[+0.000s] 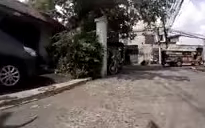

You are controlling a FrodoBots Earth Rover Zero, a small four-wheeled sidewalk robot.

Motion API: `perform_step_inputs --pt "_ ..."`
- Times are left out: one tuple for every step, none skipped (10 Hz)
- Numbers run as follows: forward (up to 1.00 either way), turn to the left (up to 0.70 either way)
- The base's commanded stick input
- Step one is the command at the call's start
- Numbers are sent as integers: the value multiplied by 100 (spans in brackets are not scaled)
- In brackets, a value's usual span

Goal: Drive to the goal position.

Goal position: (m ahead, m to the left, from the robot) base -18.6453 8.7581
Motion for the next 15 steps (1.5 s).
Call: perform_step_inputs --pt "70 0" --pt "70 0" --pt "70 0" --pt "70 0" --pt "70 -8" --pt "70 -27" --pt "70 -27" --pt "70 -27" --pt "70 -22" --pt "70 -5" --pt "70 0" --pt "70 0" --pt "70 0" --pt "70 0" --pt "70 0"
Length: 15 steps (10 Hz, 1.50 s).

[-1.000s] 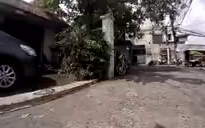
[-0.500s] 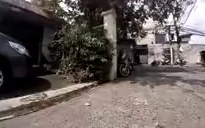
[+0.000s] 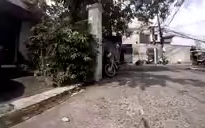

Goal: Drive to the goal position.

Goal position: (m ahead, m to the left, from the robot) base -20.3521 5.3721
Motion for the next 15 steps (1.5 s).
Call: perform_step_inputs --pt "70 0" --pt "70 0" --pt "70 0" --pt "70 0" --pt "70 0" --pt "70 0" --pt "70 0" --pt "70 0" --pt "70 0" --pt "70 0" --pt "70 0" --pt "70 0" --pt "70 -9" --pt "37 -35" --pt "0 -45"
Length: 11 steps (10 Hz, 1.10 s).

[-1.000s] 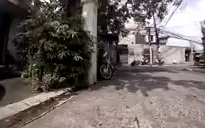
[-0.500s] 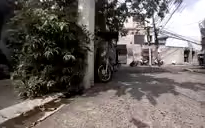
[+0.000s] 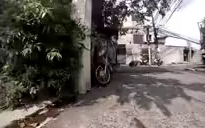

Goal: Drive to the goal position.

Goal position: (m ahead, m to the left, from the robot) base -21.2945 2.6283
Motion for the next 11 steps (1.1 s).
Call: perform_step_inputs --pt "0 -45" --pt "0 -45" --pt "0 -45" --pt "0 -45" --pt "0 -45" --pt "0 -45" --pt "0 -45" --pt "0 -45" --pt "0 -45" --pt "0 -45" --pt "0 -45"
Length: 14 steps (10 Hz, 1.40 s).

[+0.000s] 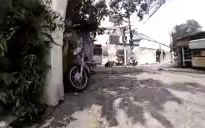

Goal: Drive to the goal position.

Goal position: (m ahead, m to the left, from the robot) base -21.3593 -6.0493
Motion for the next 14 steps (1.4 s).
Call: perform_step_inputs --pt "0 -45" --pt "0 -45" --pt "0 -45" --pt "0 -45" --pt "0 -45" --pt "0 -45" --pt "0 -45" --pt "0 -45" --pt "0 -45" --pt "0 -45" --pt "0 -45" --pt "26 -38" --pt "70 -27" --pt "70 -27"
